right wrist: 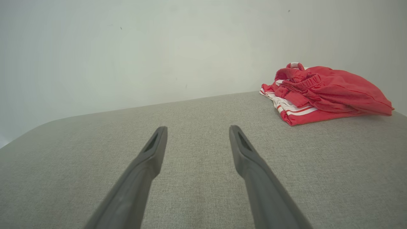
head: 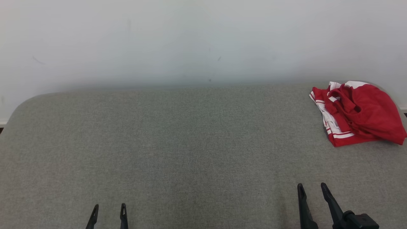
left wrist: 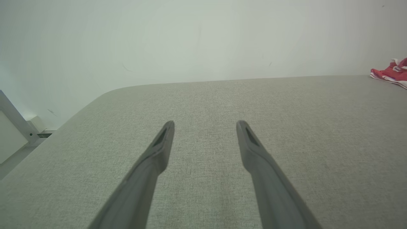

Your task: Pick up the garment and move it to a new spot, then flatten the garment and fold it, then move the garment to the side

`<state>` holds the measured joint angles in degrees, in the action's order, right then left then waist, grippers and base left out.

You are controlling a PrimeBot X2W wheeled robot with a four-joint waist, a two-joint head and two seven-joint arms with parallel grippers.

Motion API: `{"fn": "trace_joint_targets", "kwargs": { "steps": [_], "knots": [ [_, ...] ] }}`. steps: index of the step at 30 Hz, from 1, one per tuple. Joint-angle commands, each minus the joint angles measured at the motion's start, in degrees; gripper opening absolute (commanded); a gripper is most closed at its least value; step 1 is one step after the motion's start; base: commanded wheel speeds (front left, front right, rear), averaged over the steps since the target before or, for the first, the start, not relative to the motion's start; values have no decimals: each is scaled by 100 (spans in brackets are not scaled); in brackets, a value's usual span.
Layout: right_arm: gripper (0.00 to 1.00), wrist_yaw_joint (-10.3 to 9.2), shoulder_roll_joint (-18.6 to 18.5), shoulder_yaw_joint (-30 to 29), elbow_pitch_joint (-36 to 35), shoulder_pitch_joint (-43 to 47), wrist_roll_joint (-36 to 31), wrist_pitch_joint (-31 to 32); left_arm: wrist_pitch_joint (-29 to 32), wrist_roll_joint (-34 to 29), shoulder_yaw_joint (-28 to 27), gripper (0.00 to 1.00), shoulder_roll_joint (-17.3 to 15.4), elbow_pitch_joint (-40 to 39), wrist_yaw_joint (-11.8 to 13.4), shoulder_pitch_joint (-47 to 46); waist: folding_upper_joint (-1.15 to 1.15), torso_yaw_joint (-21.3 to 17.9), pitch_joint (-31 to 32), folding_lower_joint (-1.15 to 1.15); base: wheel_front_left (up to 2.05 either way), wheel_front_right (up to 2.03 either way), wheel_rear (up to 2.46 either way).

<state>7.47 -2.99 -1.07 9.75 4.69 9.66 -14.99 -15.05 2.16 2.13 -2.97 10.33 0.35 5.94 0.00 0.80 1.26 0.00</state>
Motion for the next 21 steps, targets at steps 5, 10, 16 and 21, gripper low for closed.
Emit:
{"fn": "trace_joint_targets", "kwargs": {
  "steps": [5, 10, 16, 21],
  "knots": [
    [100, -1, 21, 44, 15, 33, 18, -21, -16, -96, 10, 100, -9, 21, -15, 50, 0, 23, -24, 0, 0, 0, 0],
    [0, 0, 3, 31, 236, 49, 7, 34, 27, -33, 3, 0, 2, 235, -32, 3, 0, 23, -24, 0, 0, 0, 0],
    [0, 0, -10, 6, 241, -42, 717, 191, 237, 713, -105, 0, 3, 284, -96, -136, 0, 19, -30, 0, 0, 0, 0],
    [0, 0, -25, -24, 257, -138, 1377, 343, 389, 1424, -159, 0, 3, 273, -154, -221, 0, 13, -36, 0, 0, 0, 0]
  ]
}}
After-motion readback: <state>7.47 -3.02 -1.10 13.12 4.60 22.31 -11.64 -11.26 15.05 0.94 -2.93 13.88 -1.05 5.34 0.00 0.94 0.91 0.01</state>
